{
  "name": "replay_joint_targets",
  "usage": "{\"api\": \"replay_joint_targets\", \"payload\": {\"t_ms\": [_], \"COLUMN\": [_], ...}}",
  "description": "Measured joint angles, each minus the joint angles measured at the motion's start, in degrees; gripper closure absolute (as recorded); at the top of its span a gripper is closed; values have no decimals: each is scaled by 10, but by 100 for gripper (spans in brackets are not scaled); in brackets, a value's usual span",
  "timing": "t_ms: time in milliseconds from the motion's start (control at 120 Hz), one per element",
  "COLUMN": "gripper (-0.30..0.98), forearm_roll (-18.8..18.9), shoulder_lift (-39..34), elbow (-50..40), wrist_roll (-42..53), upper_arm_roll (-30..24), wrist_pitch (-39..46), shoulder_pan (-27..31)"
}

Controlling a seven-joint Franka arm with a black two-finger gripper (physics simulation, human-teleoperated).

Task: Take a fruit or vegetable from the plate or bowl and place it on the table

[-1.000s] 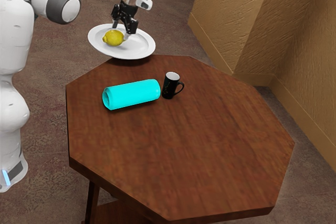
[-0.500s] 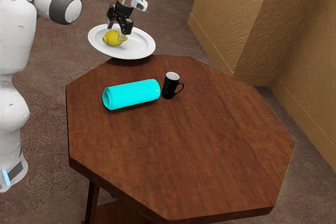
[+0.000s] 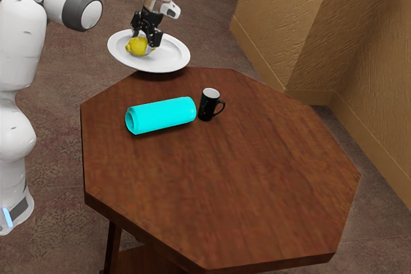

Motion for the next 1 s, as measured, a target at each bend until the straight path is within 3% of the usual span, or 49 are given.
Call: {"api": "replay_joint_targets", "payload": {"t_ms": [142,283,550,700,875,1000], "gripper": [1,21,36,40,32,31], "forearm_roll": [0,-4,-7,-3,-3,-5], "shoulder_lift": [-3,-3,-8,-10,-9,-8], "elbow": [-8,-10,-3,43,123,186], "wrist_roll": [0,-2,-9,-12,-14,-16], "upper_arm_roll": [-1,0,1,-5,-57,-136], "wrist_pitch": [1,1,0,-17,-53,-87], "shoulder_pan": [0,0,0,1,0,-1]}}
